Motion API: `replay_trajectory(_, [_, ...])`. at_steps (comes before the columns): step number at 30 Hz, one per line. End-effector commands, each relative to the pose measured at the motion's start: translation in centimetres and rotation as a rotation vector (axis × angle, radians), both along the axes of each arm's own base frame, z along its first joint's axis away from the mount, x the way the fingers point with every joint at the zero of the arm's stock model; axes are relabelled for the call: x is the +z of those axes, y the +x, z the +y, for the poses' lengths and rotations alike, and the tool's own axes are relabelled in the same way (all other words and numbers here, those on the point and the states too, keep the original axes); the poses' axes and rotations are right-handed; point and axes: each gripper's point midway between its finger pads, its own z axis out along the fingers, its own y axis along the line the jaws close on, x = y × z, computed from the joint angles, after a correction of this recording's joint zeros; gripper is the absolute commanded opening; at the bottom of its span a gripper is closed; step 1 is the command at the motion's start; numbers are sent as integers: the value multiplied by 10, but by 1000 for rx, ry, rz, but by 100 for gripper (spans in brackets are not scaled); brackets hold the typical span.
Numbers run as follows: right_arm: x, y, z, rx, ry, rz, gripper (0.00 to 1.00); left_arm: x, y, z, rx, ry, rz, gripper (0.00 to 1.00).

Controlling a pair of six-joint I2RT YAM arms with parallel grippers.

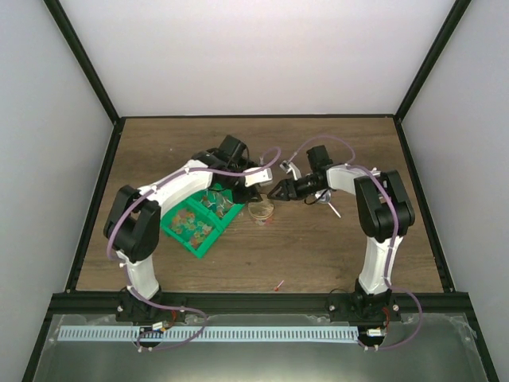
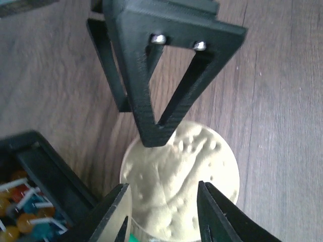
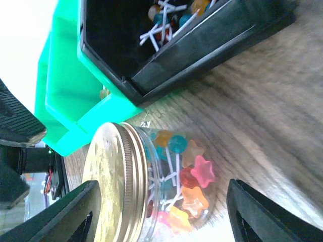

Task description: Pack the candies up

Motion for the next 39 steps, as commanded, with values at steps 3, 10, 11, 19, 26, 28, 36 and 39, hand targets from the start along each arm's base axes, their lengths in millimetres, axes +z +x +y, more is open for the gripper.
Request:
replay_trajectory(3, [36,17,-17,-50,81,-53,70,3,4,-34,-22,-60,9,50])
replay_trajectory(10, [27,16,-32,-88,66,-32,70,-53,-1,-27,-23,33,84,57])
replay_trajectory(11, [27,15,-33,-88,62,-36,70,-66,-5,-21,-28,69,94,56])
replay_trajectory(19, [26,15,-32,-83,65,-32,70,-55,-5,-14,-31,77,45,54])
replay_trajectory(26, [29,17,-30,-84,84,-27,65,9,19,-39,-13,-39,-26,57])
replay_trajectory(28, [28,17,-30,-87,87,-21,63,22,16,-42,-32,-65,-31,53])
replay_trajectory(36, [20,15,-32,-99,69,-11,62,-6,-8,-47,-77,-52,35,39])
replay_trajectory(39, [19,16,-34,-103,63,-10,62,-41,-17,-36,-94,26,52,38])
